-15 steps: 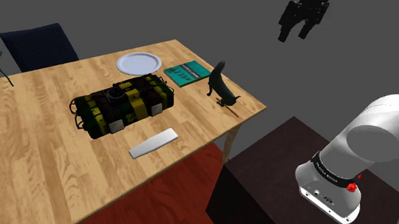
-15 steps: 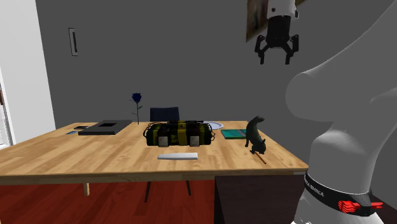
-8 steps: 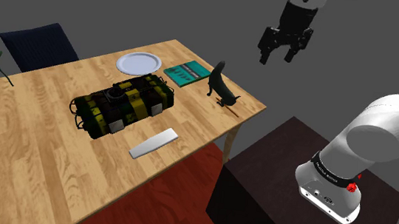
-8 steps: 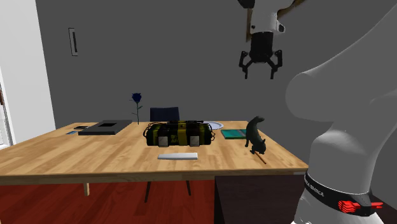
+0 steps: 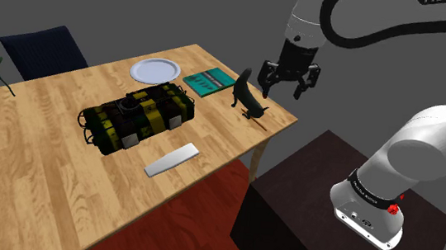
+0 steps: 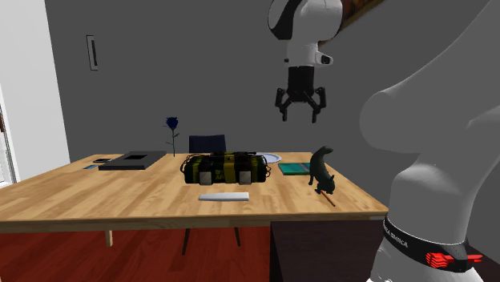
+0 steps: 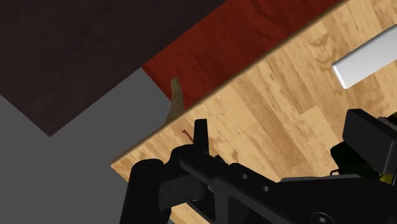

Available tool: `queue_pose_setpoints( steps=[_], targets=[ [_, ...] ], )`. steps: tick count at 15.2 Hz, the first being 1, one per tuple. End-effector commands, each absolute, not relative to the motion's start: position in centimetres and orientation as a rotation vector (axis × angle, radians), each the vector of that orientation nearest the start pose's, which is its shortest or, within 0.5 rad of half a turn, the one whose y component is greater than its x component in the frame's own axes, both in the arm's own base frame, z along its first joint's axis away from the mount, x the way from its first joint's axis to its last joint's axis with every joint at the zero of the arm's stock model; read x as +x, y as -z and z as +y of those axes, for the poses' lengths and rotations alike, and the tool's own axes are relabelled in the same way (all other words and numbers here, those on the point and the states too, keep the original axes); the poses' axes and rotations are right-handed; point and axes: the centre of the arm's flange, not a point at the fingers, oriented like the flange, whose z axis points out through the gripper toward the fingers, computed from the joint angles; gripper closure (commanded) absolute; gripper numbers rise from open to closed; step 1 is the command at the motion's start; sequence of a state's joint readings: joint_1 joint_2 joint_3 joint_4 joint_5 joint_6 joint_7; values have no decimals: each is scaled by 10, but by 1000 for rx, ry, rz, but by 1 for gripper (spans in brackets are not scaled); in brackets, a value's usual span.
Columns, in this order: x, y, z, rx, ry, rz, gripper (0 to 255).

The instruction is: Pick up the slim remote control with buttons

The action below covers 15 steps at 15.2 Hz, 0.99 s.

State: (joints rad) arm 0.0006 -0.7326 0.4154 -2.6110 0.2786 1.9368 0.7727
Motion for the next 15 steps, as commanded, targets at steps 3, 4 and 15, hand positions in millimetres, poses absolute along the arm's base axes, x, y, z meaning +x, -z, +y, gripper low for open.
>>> queue_pose_setpoints(
  steps=[3,4,15],
  targets=[
    [317,-426,201,-2965,43,1030,0],
    [319,-418,210,-2951,41,1072,0],
    [368,-322,310,-2754,26,1523,0]
  ],
)
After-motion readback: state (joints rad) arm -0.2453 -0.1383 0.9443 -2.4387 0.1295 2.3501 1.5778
